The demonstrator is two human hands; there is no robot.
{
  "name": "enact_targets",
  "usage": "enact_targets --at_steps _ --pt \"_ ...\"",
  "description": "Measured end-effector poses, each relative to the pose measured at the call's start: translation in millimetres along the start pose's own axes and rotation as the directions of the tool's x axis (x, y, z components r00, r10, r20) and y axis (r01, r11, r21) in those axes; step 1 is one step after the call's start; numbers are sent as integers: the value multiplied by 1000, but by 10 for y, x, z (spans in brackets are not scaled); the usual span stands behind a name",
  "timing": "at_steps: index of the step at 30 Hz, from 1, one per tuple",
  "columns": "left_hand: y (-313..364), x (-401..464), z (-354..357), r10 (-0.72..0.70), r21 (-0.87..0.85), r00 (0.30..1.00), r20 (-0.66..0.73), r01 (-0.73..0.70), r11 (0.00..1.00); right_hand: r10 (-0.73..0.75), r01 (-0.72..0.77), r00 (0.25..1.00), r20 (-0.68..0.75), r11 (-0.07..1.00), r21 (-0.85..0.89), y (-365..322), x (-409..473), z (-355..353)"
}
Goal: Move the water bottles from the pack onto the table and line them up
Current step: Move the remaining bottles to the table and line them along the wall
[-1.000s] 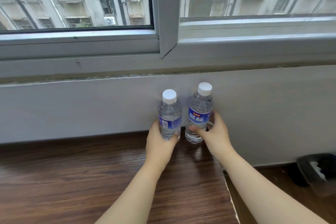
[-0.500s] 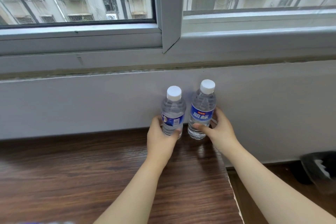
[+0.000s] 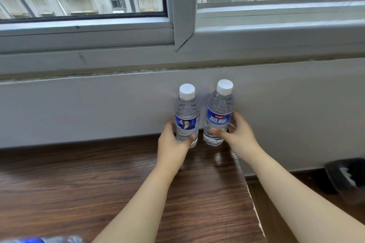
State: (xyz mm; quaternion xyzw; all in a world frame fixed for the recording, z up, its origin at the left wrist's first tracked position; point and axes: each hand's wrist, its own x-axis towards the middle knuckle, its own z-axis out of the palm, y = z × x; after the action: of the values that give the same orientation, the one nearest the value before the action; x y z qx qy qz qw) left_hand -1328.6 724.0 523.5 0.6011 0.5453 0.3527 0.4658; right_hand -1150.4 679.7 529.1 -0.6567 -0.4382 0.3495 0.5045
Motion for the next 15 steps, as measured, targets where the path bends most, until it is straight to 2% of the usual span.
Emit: enact_targets --at_steps 3,7,9,11,15 --pt "39 16 21 -19 74 998 -55 23 997 -7 7 1000 3 1000 -7 8 2 -1" --pt "61 39 107 25 344 992 -120 18 939 -15 15 1000 2 1000 7 2 3 5" --pt "55 50 135 71 412 992 -106 -21 911 -20 20 1000 7 1000 4 -2 11 0" --pt "21 53 119 112 392 992 -58 -81 917 -21 21 1000 14 1000 3 -1 23 -8" --pt "-48 47 9 157 203 987 26 -159 966 -16 15 999 32 1000 7 7 41 -24"
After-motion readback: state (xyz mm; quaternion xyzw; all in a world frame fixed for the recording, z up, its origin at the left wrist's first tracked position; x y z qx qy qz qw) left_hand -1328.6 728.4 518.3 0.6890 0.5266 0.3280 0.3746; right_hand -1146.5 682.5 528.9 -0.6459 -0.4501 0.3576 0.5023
